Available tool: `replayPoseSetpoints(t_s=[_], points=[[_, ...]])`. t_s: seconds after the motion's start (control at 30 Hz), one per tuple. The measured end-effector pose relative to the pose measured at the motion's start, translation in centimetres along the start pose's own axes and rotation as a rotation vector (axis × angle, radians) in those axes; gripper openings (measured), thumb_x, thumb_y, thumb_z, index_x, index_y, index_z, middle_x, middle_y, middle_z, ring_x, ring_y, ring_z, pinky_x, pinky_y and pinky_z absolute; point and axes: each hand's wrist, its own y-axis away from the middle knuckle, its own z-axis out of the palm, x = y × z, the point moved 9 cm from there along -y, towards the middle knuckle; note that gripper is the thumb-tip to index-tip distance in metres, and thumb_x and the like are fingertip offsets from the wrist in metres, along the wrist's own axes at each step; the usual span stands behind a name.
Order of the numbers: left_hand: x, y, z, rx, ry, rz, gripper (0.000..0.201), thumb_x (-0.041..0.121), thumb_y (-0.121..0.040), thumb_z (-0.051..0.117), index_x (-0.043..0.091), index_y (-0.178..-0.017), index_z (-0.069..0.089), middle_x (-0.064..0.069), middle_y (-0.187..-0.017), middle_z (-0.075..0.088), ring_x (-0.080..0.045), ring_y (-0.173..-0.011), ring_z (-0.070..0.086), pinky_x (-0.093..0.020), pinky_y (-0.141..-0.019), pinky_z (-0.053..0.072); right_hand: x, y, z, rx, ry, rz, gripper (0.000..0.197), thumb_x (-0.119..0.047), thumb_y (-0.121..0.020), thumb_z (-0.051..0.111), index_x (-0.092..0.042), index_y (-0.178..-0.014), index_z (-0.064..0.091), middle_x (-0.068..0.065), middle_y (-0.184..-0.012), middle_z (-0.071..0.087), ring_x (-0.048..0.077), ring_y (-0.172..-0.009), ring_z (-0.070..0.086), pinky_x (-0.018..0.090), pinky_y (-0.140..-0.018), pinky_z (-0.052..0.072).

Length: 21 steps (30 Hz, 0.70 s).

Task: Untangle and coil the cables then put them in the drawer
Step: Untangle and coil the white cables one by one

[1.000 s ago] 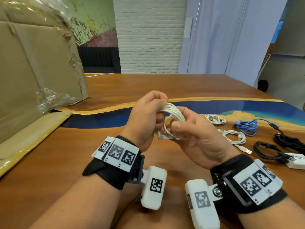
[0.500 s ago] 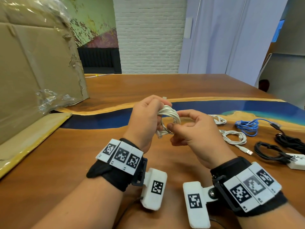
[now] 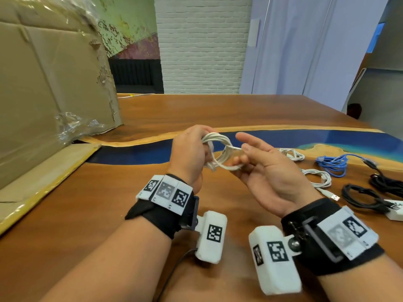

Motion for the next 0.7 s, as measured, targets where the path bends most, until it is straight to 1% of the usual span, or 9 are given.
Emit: replayPoseSetpoints(t_s=[0.03,0.1,0.13,0.2,0.3,0.37,0.5,0.63,0.7], points=[[-0.2,-0.1,-0.3,0.022,0.001,-0.011,0.029,0.004,-0.093,0.042,0.008,-0.079,0.067,0.003,-0.045,0.037,-0.012,-0.038,0.031,-0.025,-0.046,0.031,-0.1,0.1,0.2,-0.02,-0.058,0.019,0.027,-0.005,-0.101,0.05,-0.007,-0.125,0.062,0.002,-0.064,0.047,0.015,-0.061,0.052,0.037,-0.08,0.057],[-0.5,-0.2,-0.3,0.027,0.005,-0.032,0.028,0.006,-0.094,0.044,0.009,-0.076,0.066,0.005,-0.044,0.033,-0.012,-0.037,0.03,-0.026,-0.046,0.032,-0.4,0.2,0.3,-0.05,-0.046,0.057,0.025,-0.006,-0.103,0.046,-0.008,-0.123,0.06,-0.001,-0.06,0.036,0.011,-0.049,0.038,0.029,-0.058,0.053],[-0.6,-0.3,-0.2,0.017,0.012,-0.043,0.028,0.007,-0.094,0.046,0.01,-0.075,0.065,0.004,-0.045,0.03,-0.012,-0.037,0.029,-0.027,-0.046,0.032,-0.6,0.3,0.2,-0.062,0.015,0.073,0.024,-0.007,-0.103,0.046,-0.01,-0.123,0.059,-0.002,-0.059,0.035,0.009,-0.044,0.03,0.023,-0.045,0.042],[-0.8,-0.4,-0.1,-0.021,0.019,-0.062,0.026,0.009,-0.096,0.05,0.013,-0.073,0.063,0.004,-0.048,0.027,-0.013,-0.04,0.025,-0.028,-0.047,0.029,-1.0,0.2,-0.4,-0.074,0.198,0.075,0.021,-0.007,-0.102,0.049,-0.01,-0.118,0.063,-0.003,-0.059,0.037,0.006,-0.04,0.022,0.018,-0.034,0.021],[-1.0,-0.6,0.3,-0.135,-0.035,-0.103,0.012,0.022,-0.099,0.061,0.013,-0.094,0.067,0.006,-0.052,0.028,-0.013,-0.045,0.023,-0.028,-0.047,0.029,-2.1,0.0,-1.5,-0.03,0.38,0.023,0.017,-0.004,-0.099,0.056,-0.006,-0.104,0.072,-0.002,-0.059,0.044,0.005,-0.04,0.024,0.016,-0.033,0.018],[-1.4,-0.5,0.9,-0.243,-0.171,-0.109,0.023,0.032,-0.096,0.066,0.011,-0.103,0.072,0.006,-0.055,0.029,-0.012,-0.047,0.025,-0.026,-0.046,0.032,-3.1,0.0,-2.2,0.023,0.388,-0.024,0.016,-0.001,-0.097,0.059,-0.005,-0.099,0.074,0.0,-0.06,0.048,0.005,-0.041,0.026,0.017,-0.035,0.018],[-1.8,0.5,2.1,-0.373,-0.284,-0.14,0.025,0.028,-0.096,0.067,0.004,-0.093,0.074,0.002,-0.058,0.025,-0.014,-0.048,0.023,-0.027,-0.045,0.031,-5.2,0.0,-3.1,0.058,0.437,-0.124,0.018,0.002,-0.095,0.06,-0.004,-0.097,0.077,0.004,-0.061,0.052,0.008,-0.045,0.03,0.018,-0.037,0.023],[-1.4,1.0,2.2,-0.386,-0.015,-0.261,0.023,0.021,-0.099,0.059,0.01,-0.085,0.073,0.006,-0.053,0.019,-0.011,-0.044,0.015,-0.026,-0.046,0.019,-6.1,0.1,-3.2,0.078,0.691,-0.23,0.012,-0.003,-0.092,0.07,-0.008,-0.093,0.081,0.008,-0.067,0.063,0.011,-0.047,0.038,0.021,-0.041,0.031],[-0.9,1.5,2.7,-0.416,0.08,-0.277,0.025,0.02,-0.099,0.057,0.012,-0.082,0.073,0.007,-0.05,0.018,-0.01,-0.043,0.011,-0.026,-0.047,0.015,-6.7,0.2,-3.0,0.084,0.745,-0.279,0.01,-0.005,-0.091,0.072,-0.009,-0.089,0.08,0.008,-0.07,0.072,0.014,-0.049,0.05,0.023,-0.045,0.043]])
